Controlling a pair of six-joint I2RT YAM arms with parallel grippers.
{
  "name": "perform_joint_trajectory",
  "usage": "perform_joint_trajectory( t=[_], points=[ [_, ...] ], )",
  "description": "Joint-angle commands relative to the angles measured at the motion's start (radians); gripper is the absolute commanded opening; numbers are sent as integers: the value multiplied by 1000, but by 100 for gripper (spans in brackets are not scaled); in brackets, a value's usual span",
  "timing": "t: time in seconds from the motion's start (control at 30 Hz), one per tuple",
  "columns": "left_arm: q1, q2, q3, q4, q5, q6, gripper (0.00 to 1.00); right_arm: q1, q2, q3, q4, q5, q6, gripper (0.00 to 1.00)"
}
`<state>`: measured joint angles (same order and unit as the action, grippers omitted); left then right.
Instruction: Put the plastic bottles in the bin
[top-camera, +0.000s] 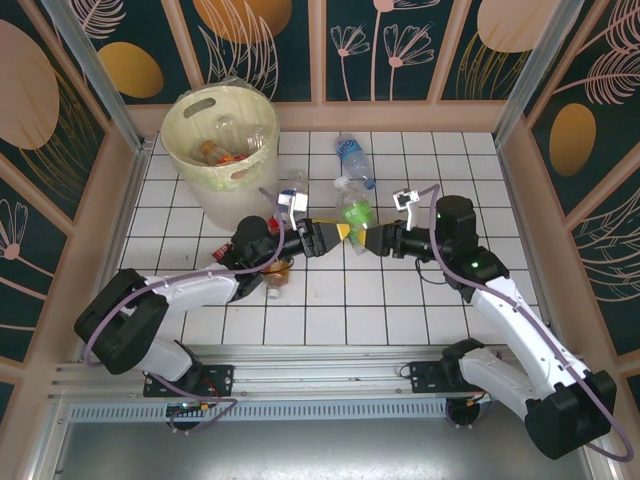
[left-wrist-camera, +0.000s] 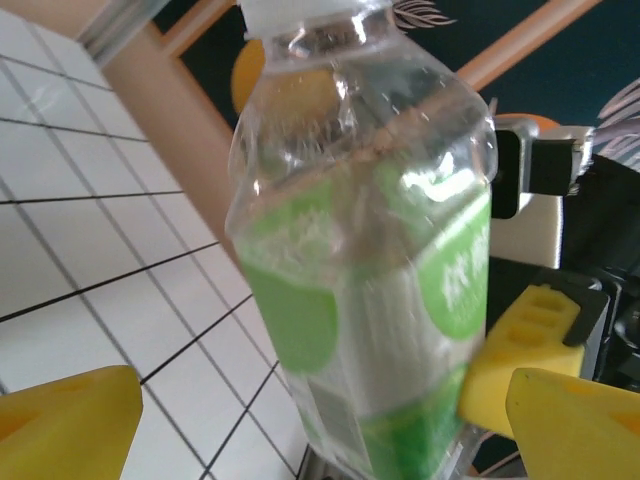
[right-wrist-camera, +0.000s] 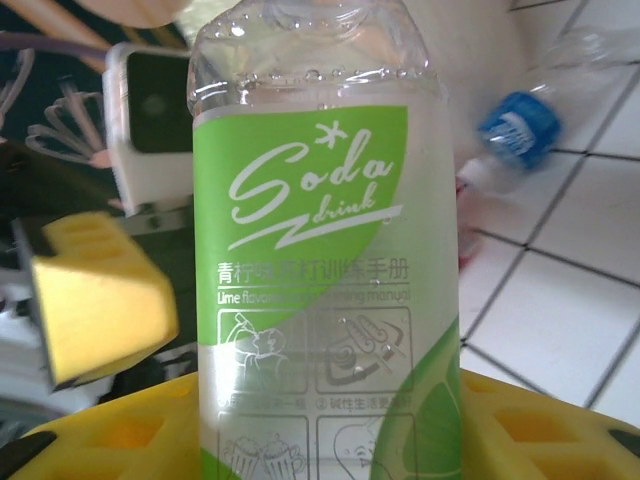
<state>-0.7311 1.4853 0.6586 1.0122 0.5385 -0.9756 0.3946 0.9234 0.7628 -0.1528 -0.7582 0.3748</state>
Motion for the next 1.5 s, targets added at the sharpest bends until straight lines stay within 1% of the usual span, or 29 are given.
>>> perform_joint_trajectory(
  t=[0.0, 0.07, 0.17, 0.33, 0.47, 0.53, 0.6, 0.67, 0.73, 0.77, 0.8, 0.83, 0.87, 0.93, 0.97, 1.0, 1.07, 1.13, 1.2, 1.27, 1.33, 1.47],
  points=[
    [5, 22, 11, 212, 76, -48, 93, 8, -16, -20, 51, -207, 84, 50],
    [5, 31, -3, 290, 89, -78, 93, 7, -19, -31, 86, -253, 120, 49],
    [4, 38, -9, 371, 111, -124, 89, 10, -13, -36, 87, -269, 130, 50],
    [5, 25, 0, 336, 129, -123, 78, 8, -14, -57, 134, -273, 163, 49],
    [5, 6, 2, 327, 138, -130, 74, 10, -11, -68, 164, -277, 179, 49],
    [4, -3, 6, 313, 138, -128, 70, 9, -8, -69, 163, -278, 173, 50],
    [5, -9, 12, 302, 140, -127, 68, 10, -8, -69, 160, -278, 167, 52],
    [5, -19, 16, 277, 133, -118, 63, 9, -10, -68, 165, -280, 164, 57],
    [5, -33, 19, 240, 119, -101, 61, 10, -17, -67, 173, -276, 162, 60],
    [7, -40, 26, 216, 114, -94, 60, 10, -23, -67, 172, -268, 159, 66],
    [7, -51, 35, 183, 108, -84, 60, 9, -28, -65, 161, -261, 150, 76],
    [8, -66, 49, 123, 92, -61, 60, 9, -36, -63, 153, -255, 139, 86],
    [8, -83, 67, 57, 73, -35, 60, 10, -50, -67, 149, -249, 132, 91],
    [17, -129, 121, -148, 9, 49, 60, 9, -92, -74, 134, -219, 112, 96],
    [22, -150, 157, -241, -23, 94, 60, 9, -112, -78, 127, -208, 104, 97],
    [24, -171, 199, -371, -72, 167, 60, 9, -134, -83, 122, -195, 97, 97],
    [30, -195, 300, -564, -148, 286, 60, 10, -175, -85, 98, -152, 75, 97],
    [40, -192, 450, -782, -232, 394, 62, 11, -213, -81, 69, -101, 46, 98],
    [56, -172, 573, -959, -320, 479, 62, 10, -243, -77, 51, -65, 21, 98],
    [72, -150, 686, -1080, -400, 548, 62, 12, -266, -70, 40, -46, -6, 98],
    [82, -120, 801, -1201, -512, 632, 62, 13, -282, -50, 20, -33, -45, 99],
    [124, -59, 971, -1339, -673, 748, 63, 12, -303, -2, -32, -12, -105, 99]
  ],
)
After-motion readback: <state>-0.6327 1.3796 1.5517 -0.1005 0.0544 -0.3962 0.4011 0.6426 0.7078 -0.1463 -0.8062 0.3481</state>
